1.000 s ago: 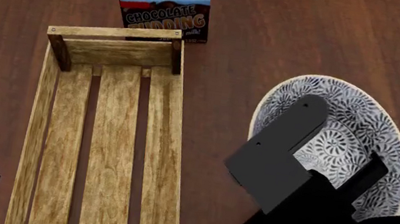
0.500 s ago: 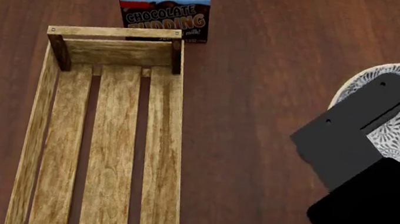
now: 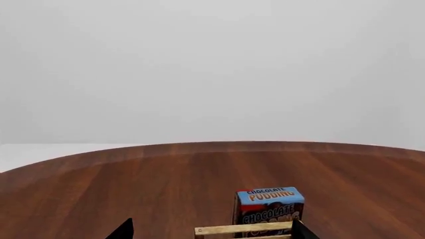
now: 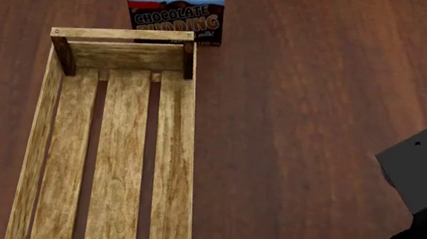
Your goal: Stack the left bowl on the right bowl and place them in the tray.
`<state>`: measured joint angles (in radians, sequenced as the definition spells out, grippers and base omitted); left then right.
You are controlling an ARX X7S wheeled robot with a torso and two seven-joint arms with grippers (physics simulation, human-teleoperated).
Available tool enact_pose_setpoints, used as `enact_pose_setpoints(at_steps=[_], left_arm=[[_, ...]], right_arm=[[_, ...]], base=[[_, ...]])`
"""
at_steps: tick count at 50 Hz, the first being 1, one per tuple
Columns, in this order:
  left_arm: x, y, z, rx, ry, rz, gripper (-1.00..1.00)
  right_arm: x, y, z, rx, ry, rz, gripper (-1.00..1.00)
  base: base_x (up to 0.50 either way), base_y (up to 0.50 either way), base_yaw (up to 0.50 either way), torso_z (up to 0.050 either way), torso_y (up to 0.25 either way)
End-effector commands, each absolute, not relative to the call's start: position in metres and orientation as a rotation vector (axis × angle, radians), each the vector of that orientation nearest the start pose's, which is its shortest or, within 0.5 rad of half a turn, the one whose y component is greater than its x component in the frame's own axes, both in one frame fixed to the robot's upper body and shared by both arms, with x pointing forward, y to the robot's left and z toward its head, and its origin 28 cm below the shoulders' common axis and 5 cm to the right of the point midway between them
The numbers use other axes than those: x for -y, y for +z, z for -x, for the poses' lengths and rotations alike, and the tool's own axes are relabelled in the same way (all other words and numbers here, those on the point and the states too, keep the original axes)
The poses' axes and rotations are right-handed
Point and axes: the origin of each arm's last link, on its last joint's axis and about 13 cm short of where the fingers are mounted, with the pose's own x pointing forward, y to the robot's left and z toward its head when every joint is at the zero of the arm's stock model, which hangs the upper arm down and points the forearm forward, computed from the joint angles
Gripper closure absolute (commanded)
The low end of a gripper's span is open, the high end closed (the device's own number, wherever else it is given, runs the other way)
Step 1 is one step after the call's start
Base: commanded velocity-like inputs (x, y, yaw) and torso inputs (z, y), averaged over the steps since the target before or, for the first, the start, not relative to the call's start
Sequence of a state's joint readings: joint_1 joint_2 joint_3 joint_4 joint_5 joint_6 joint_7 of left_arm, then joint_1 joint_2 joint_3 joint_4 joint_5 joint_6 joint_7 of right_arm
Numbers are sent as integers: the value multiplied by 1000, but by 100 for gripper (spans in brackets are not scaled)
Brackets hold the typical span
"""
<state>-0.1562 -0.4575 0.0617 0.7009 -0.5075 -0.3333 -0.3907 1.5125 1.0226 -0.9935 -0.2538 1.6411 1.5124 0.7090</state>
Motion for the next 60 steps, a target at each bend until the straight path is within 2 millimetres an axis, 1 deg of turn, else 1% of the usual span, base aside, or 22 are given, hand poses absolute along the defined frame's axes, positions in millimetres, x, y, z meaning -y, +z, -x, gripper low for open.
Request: enact_pose_setpoints(at_steps=[1,9,22,34,37,48,60], left_arm=[[-240,171,-203,416,7,59,-100],[-241,171,-203,419,10,61,-100],[-240,171,-203,418,13,58,-100],[-242,171,-208,423,33,47,-100],[-242,170,-209,423,34,44,-100],[-245,167,-213,417,49,39,-100],[-245,168,-213,417,55,39,-100]], right_arm=[[213,272,-224,-745,-10,686,100],[220,265,-216,-767,-42,651,100],[227,253,-219,-803,-52,619,100],[237,246,-235,-832,-72,598,100],[238,242,-239,-850,-72,594,100],[240,236,-253,-875,-58,576,100],[239,232,-259,-896,-50,580,100]], base=[[0,0,0,0,0],[0,0,0,0,0],[0,0,0,0,0],[0,0,0,0,0],[0,0,0,0,7],[0,0,0,0,0],[0,0,0,0,0]])
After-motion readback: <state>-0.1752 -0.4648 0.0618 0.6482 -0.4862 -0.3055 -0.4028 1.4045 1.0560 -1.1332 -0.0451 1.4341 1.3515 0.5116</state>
